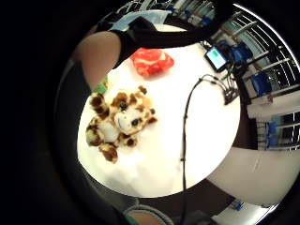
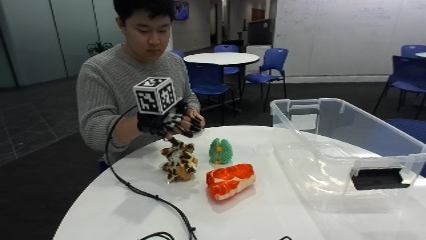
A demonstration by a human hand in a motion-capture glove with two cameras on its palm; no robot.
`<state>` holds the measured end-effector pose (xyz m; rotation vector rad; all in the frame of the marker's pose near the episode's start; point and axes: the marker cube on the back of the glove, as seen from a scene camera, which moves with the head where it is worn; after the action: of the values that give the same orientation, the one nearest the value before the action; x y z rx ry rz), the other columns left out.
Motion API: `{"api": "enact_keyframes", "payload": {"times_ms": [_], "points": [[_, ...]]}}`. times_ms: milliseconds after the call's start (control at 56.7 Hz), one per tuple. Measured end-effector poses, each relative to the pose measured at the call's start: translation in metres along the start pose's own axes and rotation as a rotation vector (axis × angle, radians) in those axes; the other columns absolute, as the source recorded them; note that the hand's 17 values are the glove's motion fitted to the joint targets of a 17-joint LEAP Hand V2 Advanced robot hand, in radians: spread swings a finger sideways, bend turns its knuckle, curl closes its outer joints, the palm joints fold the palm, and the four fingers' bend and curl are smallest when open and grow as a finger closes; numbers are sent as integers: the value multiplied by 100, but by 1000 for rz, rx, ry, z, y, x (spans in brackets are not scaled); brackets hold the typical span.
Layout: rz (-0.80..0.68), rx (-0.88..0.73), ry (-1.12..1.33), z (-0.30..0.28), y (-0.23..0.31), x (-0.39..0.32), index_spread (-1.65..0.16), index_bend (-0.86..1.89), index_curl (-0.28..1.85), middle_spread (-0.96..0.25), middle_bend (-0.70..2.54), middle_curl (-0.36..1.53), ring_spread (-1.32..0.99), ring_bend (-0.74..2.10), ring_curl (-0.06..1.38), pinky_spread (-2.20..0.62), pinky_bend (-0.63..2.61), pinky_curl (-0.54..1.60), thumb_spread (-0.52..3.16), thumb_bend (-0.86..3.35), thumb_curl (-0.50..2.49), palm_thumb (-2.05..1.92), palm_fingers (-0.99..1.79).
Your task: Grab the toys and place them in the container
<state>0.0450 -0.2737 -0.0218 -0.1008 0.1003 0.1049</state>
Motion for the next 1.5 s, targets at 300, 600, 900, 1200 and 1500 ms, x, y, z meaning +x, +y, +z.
{"api": "enact_keyframes", "payload": {"times_ms": [300,600,900,1200,1500], "points": [[179,-293,94,96,-1,7,-38,13,30,-18,13,27,-15,32,26,2,105,41,134,-1,29,5,1],[160,-226,211,97,-1,-4,-35,44,44,-19,21,26,-16,44,29,-9,108,39,135,9,40,32,36],[113,-110,141,62,-3,1,-36,29,52,-26,37,38,-34,71,39,-30,109,37,125,16,55,57,70],[-2,134,135,-116,-60,-16,-38,27,67,-30,34,43,-39,71,42,-32,110,37,111,12,66,62,69],[-259,66,-12,-119,-169,-97,-41,22,83,-32,33,50,-41,70,43,-31,111,36,105,8,74,63,66]]}}
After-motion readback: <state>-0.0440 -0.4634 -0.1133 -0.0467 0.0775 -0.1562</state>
